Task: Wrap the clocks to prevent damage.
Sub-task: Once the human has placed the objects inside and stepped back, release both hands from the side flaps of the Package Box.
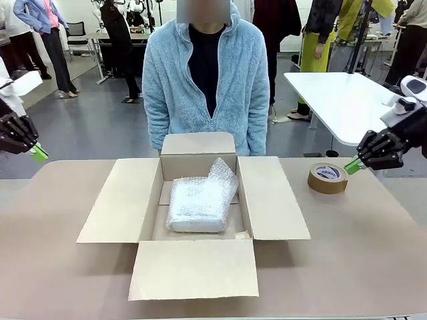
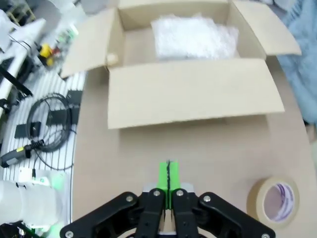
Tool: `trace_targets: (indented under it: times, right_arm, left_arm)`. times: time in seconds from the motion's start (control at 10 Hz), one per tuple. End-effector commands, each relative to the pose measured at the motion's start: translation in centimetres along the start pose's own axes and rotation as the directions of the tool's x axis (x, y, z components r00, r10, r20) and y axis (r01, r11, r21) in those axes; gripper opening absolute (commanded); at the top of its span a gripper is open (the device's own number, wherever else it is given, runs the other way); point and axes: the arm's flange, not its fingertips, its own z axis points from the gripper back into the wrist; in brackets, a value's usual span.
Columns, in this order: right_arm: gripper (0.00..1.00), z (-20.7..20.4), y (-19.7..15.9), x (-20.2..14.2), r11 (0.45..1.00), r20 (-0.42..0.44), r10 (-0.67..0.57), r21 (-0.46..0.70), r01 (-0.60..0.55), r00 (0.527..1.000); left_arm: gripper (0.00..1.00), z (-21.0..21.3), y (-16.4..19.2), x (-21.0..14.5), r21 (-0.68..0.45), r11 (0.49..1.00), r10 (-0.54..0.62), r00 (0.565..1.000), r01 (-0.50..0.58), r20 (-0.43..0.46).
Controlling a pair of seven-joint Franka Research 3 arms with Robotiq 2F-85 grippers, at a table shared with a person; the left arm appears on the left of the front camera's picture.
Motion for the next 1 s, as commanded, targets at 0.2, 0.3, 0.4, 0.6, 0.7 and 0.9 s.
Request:
trace_targets:
  times: [0.2, 0.3, 0.4, 0.6, 0.7, 0.9]
  right_arm:
    - [0.01, -1.1, -1.9, -3.2, 0.993, 0.100, -0.039, 0.117, 0.027, 0.994]
    - [0.01, -1.3, -2.0, -3.5, 0.993, 0.052, -0.055, 0.104, 0.049, 0.997]
    - [0.01, -1.5, -0.9, -3.4, 0.993, 0.106, -0.044, 0.113, 0.032, 0.993]
    - [0.01, -1.5, -0.9, -3.4, 0.993, 0.106, -0.044, 0.113, 0.032, 0.993]
    - [0.01, -1.6, -1.4, -3.8, 0.992, 0.076, -0.059, 0.119, 0.049, 0.995]
    - [0.01, -1.5, -2.8, -5.8, 0.988, 0.153, -0.064, 0.146, 0.041, 0.986]
  left_arm:
    - [0.00, -1.7, 0.6, -5.1, -0.037, 0.997, 0.073, 0.967, -0.066, 0.245]
    - [0.00, -1.8, 0.7, -5.5, -0.103, 0.995, 0.026, 0.965, 0.002, 0.263]
    - [0.00, -2.2, -0.1, -4.1, -0.149, 0.986, -0.058, 0.989, 0.079, 0.138]
    - [0.00, -2.1, -0.4, -5.1, -0.026, 0.997, 0.077, 0.972, -0.073, 0.221]
    - [0.00, -2.9, -0.5, -4.8, -0.095, 0.995, 0.037, 0.977, -0.017, 0.212]
    - [0.00, -3.9, -0.3, -7.5, -0.117, 0.992, 0.087, 0.947, -0.052, 0.309]
